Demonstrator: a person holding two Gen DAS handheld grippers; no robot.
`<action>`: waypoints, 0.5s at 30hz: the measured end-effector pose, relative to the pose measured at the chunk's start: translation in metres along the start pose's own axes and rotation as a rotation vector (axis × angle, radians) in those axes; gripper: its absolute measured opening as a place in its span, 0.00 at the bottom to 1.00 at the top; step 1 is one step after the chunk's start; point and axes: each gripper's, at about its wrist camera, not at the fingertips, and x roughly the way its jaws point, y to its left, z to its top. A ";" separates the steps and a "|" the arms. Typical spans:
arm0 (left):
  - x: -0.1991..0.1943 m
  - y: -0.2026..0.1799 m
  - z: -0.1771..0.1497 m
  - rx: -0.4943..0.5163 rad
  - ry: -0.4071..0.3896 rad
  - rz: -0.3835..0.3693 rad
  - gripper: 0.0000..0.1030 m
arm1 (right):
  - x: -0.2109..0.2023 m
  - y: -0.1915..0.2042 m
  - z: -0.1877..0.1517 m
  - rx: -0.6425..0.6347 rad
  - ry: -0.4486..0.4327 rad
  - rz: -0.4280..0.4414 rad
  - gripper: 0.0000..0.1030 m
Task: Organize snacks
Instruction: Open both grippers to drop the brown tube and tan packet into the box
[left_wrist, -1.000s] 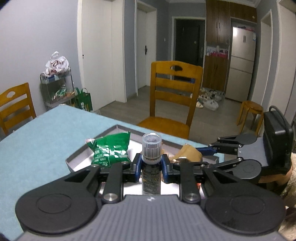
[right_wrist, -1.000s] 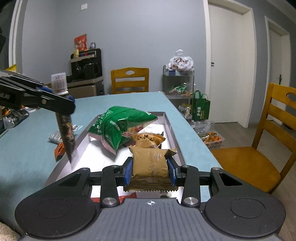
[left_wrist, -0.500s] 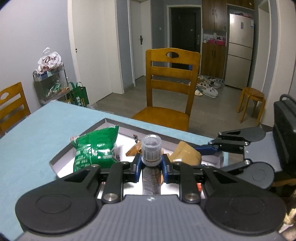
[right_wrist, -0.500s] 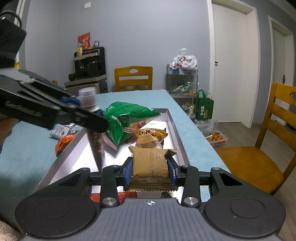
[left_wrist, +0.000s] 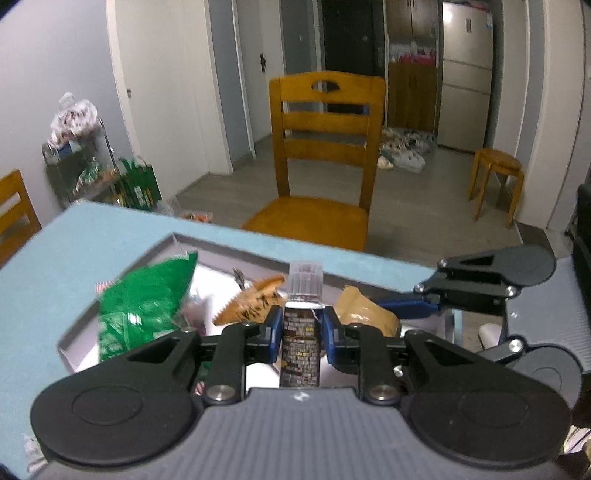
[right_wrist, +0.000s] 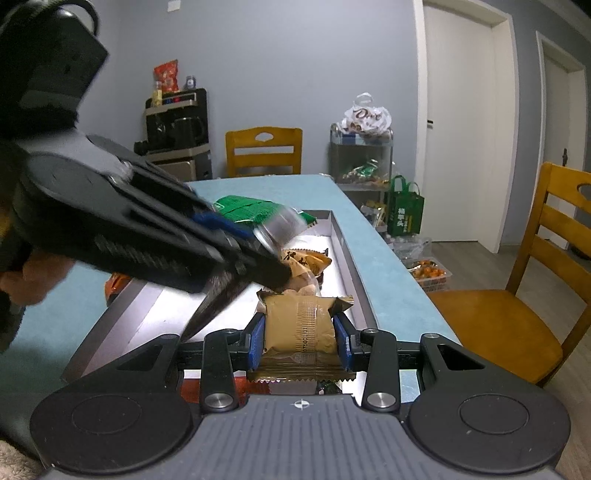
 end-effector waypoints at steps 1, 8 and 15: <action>0.003 0.000 -0.001 0.001 0.007 0.008 0.19 | 0.001 0.001 0.000 -0.003 0.005 -0.002 0.39; -0.004 0.013 -0.011 -0.031 0.023 0.011 0.19 | 0.004 0.004 0.003 -0.012 0.004 -0.017 0.39; -0.014 0.015 -0.022 -0.031 0.027 0.000 0.19 | 0.007 0.006 0.004 -0.008 -0.001 -0.030 0.40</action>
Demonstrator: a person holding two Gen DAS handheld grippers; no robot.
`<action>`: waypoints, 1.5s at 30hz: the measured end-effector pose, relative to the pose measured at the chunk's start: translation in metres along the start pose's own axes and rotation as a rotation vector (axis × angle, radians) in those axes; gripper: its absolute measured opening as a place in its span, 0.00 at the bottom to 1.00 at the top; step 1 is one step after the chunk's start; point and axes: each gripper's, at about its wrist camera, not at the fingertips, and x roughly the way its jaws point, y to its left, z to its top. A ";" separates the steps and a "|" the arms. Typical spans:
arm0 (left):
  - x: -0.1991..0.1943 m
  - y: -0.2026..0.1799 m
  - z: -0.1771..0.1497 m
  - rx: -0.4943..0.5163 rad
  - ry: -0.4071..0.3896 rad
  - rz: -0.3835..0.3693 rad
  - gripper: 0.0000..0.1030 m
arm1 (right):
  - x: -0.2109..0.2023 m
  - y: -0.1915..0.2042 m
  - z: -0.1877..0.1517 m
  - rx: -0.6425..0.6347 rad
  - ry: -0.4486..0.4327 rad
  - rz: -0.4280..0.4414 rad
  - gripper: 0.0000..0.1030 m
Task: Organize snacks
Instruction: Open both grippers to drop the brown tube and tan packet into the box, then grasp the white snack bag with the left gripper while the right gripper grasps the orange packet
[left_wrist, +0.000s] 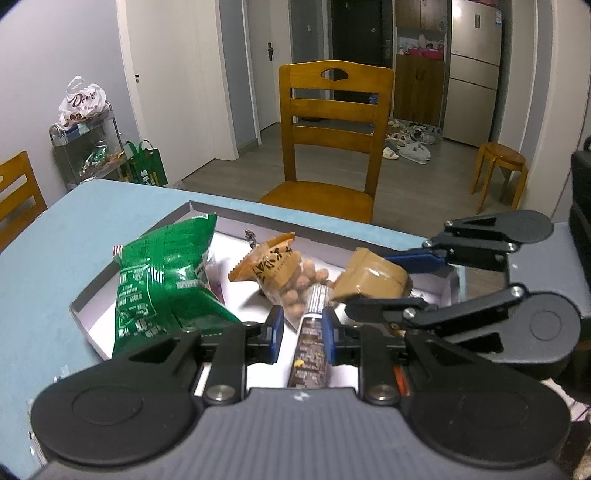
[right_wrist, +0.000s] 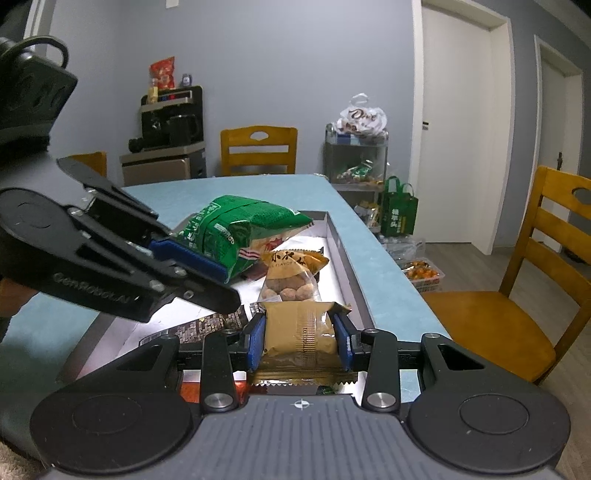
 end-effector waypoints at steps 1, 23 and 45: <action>-0.001 0.001 0.000 -0.002 -0.001 -0.002 0.19 | 0.000 0.001 0.000 0.002 0.000 -0.002 0.40; -0.070 0.059 -0.042 -0.190 -0.060 0.076 0.87 | -0.014 0.030 0.014 -0.021 -0.042 0.001 0.93; -0.142 0.153 -0.122 -0.426 -0.114 0.344 0.89 | 0.008 0.133 0.045 -0.143 0.001 0.148 0.98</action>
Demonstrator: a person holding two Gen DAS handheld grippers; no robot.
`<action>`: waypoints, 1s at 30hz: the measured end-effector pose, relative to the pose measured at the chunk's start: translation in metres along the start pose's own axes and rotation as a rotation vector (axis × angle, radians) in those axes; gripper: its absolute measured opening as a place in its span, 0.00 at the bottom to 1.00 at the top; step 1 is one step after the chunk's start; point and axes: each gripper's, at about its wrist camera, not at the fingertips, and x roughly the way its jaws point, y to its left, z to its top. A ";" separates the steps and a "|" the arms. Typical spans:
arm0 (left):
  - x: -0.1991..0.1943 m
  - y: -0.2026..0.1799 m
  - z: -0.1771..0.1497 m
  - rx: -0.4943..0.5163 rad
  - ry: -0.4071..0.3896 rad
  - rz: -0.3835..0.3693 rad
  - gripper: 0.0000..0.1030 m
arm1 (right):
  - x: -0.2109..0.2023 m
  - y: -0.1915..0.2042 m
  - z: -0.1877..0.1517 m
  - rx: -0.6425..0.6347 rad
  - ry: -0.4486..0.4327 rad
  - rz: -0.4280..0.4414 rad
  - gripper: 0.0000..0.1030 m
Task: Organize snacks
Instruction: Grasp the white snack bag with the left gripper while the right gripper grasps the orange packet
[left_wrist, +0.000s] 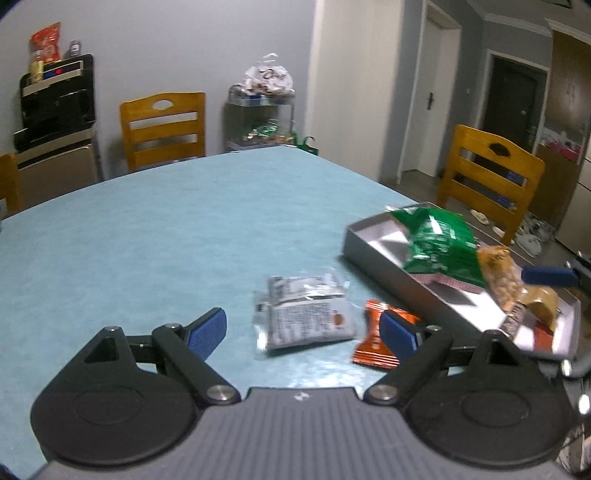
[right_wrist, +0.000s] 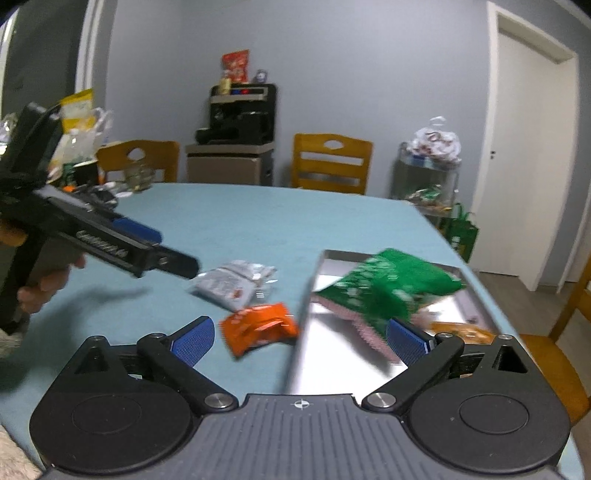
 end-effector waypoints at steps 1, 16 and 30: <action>0.001 0.002 0.000 -0.003 -0.005 0.007 0.90 | 0.003 0.006 0.001 -0.003 0.007 0.013 0.98; 0.073 -0.006 0.011 0.004 0.057 0.034 0.91 | 0.050 0.047 0.010 0.112 0.134 0.090 0.98; 0.118 -0.026 0.003 0.028 0.083 0.023 0.91 | 0.078 0.059 0.006 0.091 0.196 0.065 0.98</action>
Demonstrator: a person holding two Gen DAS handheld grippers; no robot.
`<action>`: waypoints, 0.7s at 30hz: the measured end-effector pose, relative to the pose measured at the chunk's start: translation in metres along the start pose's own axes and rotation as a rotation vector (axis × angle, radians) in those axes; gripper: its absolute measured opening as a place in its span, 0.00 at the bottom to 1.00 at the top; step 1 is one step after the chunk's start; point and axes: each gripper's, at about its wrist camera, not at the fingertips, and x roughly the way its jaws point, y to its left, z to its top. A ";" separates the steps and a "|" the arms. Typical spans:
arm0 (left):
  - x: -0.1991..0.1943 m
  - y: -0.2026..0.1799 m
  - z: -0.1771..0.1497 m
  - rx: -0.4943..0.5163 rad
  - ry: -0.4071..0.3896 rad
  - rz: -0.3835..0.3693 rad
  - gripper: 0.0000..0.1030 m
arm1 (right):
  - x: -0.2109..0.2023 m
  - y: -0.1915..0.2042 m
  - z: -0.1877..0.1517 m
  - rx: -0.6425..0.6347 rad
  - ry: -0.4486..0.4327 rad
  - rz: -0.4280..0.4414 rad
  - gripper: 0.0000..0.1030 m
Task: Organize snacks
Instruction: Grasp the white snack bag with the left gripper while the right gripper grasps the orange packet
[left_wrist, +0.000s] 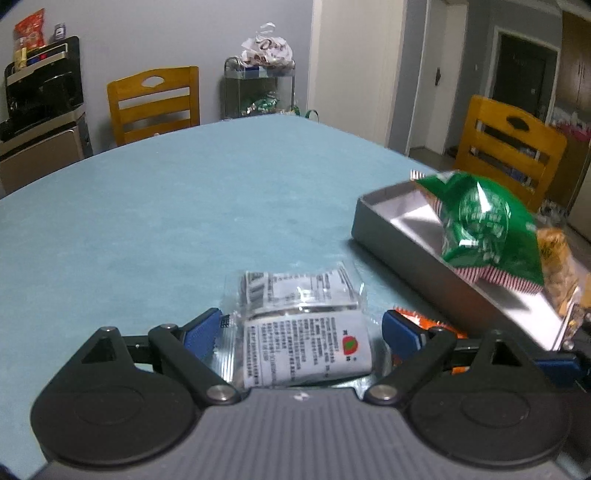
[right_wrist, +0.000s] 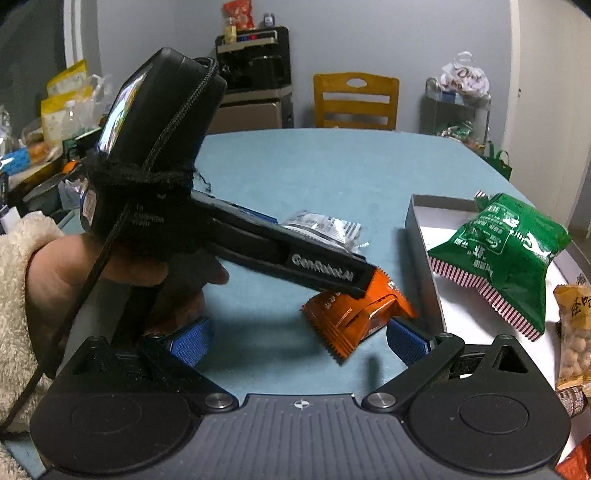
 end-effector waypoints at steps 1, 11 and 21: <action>0.002 -0.001 -0.001 0.003 0.000 -0.002 0.91 | 0.001 0.000 0.000 0.001 0.003 0.000 0.98; 0.003 0.028 -0.003 -0.050 -0.007 0.029 0.88 | 0.017 0.000 0.008 0.041 0.035 -0.034 0.96; -0.006 0.055 -0.005 -0.110 -0.019 0.012 0.87 | 0.040 0.000 0.020 0.054 0.029 -0.131 0.73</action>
